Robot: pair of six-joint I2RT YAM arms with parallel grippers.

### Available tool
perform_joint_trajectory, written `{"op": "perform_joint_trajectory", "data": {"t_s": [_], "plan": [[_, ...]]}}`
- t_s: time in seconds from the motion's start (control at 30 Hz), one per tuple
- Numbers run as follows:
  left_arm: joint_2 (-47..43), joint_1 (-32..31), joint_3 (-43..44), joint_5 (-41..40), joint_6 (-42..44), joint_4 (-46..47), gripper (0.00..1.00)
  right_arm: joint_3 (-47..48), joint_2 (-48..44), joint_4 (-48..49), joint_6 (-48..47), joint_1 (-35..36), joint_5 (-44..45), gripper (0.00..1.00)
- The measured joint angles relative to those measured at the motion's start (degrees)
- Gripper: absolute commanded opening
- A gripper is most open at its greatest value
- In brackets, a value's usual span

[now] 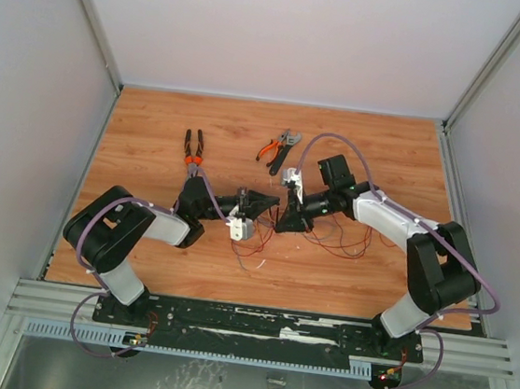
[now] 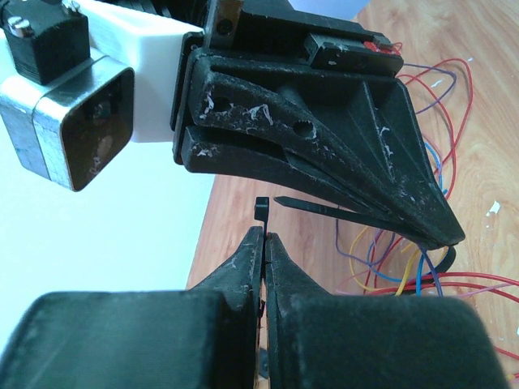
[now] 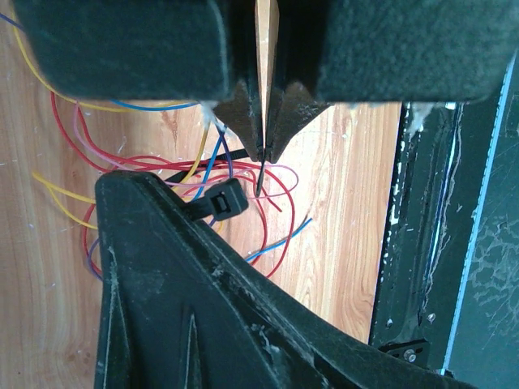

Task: Zip-tie the wires
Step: Tie the cable at the center of the board.

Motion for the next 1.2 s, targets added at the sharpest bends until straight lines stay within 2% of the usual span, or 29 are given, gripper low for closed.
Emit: {"op": "perform_joint_trajectory", "data": {"t_s": [1.2], "plan": [[-0.1,-0.8,-1.0,-4.4,5.7,0.8,0.00,0.6,0.7,-2.6,-5.4,-0.8,-2.6,0.00]]}}
